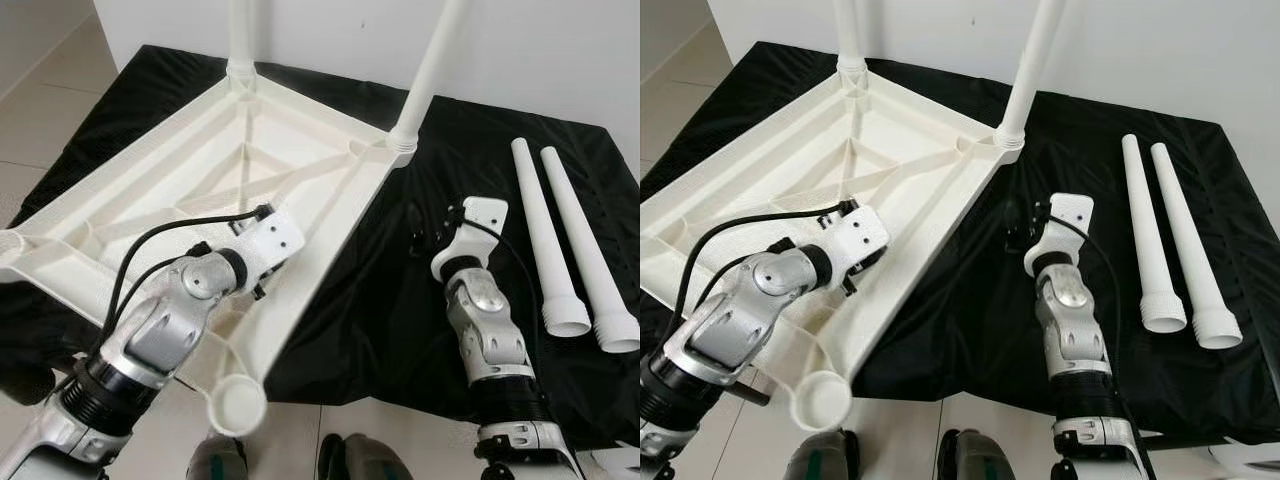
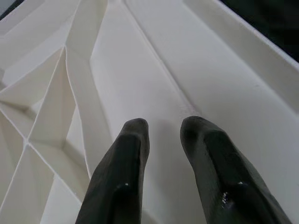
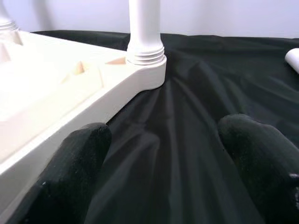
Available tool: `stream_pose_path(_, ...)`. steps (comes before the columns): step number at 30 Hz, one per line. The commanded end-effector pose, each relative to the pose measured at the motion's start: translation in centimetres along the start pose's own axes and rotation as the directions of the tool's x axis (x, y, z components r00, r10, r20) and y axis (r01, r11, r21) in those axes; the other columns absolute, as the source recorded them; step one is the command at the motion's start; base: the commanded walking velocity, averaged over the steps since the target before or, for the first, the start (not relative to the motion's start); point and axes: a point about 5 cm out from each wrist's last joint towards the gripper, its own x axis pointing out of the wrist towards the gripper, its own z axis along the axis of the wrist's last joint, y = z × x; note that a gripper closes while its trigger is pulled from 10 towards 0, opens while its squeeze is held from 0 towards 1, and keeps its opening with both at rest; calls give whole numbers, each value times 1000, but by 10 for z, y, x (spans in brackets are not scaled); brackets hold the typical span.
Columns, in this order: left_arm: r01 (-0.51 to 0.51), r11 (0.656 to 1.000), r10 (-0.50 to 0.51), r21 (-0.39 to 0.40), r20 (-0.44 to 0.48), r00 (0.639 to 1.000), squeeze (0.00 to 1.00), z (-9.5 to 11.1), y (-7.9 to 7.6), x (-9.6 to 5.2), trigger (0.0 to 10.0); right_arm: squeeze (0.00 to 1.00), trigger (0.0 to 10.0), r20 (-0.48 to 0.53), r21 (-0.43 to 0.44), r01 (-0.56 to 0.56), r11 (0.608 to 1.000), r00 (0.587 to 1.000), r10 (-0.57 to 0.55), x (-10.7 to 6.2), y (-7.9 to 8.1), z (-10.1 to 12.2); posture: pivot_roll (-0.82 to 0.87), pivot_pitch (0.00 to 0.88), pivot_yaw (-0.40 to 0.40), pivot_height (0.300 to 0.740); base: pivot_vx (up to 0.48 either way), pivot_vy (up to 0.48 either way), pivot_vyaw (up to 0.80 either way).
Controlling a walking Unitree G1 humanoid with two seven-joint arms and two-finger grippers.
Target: Building children table
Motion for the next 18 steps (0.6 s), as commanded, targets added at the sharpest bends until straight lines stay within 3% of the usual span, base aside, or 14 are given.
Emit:
stream_pose_path(1, 160, 987, -161, 18, 51, 986, 0, 12, -16, 2, 10000, 0, 10000, -6, -10, 36, 999, 999, -36, 1, -9, -1, 43, 69, -89, 740, 0, 0, 0)
stream_pose_path(18, 199, 980, -195, -5, 165, 967, 0, 51, -29, 26, 10000, 0, 10000, 10, -18, 111, 994, 994, -110, 0, -22, 1, 12, 80, -66, 740, 0, 0, 0)
